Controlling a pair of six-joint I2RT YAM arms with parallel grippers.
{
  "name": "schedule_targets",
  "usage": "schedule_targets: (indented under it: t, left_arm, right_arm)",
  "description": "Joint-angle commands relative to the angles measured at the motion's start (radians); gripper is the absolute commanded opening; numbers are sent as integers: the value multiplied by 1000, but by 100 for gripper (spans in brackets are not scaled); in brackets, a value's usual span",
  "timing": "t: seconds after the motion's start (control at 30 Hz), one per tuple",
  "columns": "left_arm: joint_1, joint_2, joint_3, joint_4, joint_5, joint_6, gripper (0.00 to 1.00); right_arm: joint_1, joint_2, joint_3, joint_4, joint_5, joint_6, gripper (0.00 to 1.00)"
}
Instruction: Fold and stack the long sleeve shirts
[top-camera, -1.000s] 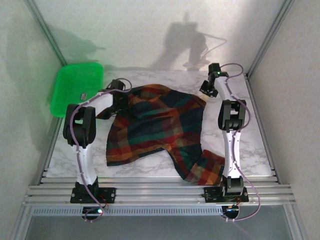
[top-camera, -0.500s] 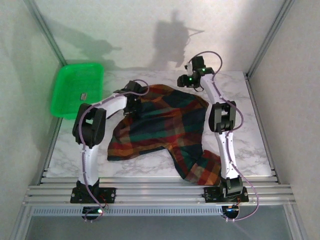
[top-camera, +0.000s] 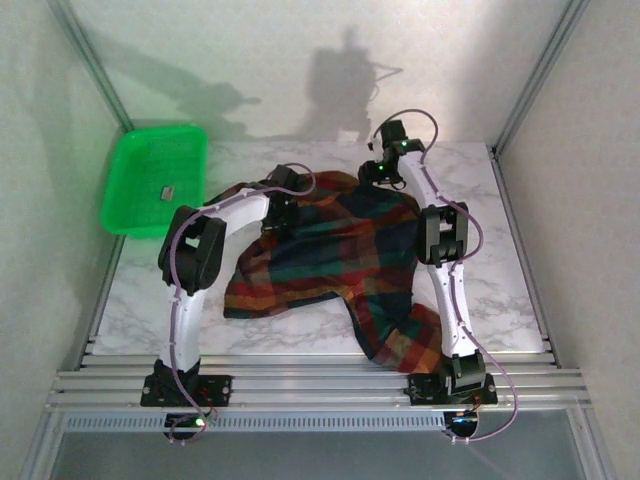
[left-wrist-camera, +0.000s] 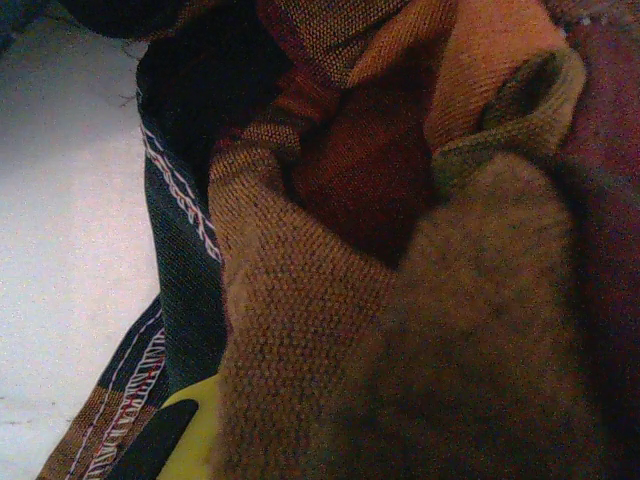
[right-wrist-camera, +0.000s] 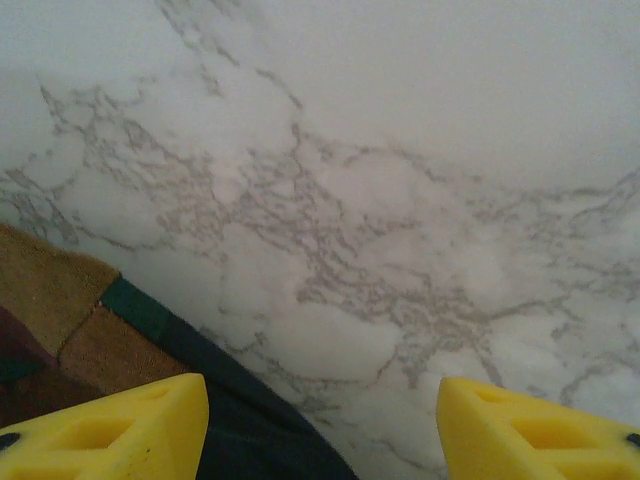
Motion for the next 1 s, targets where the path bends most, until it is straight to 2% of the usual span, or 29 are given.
schedule_targets:
  t: [0.0, 0.23, 0.4, 0.43, 0.53, 0.6, 0.67, 0.83, 0.97]
  left_arm:
    - [-9, 13, 12, -20, -19, 10, 1]
    - [-15, 37, 50, -30, -13, 13, 0]
    - [-18, 38, 56, -40, -21, 16, 0]
    - [-18, 35, 53, -42, -22, 18, 0]
    - [-17, 19, 38, -49, -34, 21, 0]
    - [-12, 1, 13, -50, -44, 17, 0]
    - [0, -25, -23, -43, -51, 7, 0]
    - [34, -118, -144, -4, -68, -10, 0]
    - [67, -187, -216, 23, -87, -41, 0]
  right_arm:
    - [17, 20, 40, -76, -9, -27, 62]
    - [44, 29, 34, -110, -39, -34, 64]
    - [74, 89, 95, -200, 62, 10, 61]
    - [73, 106, 124, -223, 103, 30, 56]
    - [66, 123, 141, -243, 207, 107, 24]
    - [49, 111, 121, -225, 251, 170, 10]
    - [28, 86, 90, -197, 295, 243, 1]
    - [-41, -24, -29, -64, 328, 364, 0]
    - [-88, -60, -25, -51, 356, 425, 0]
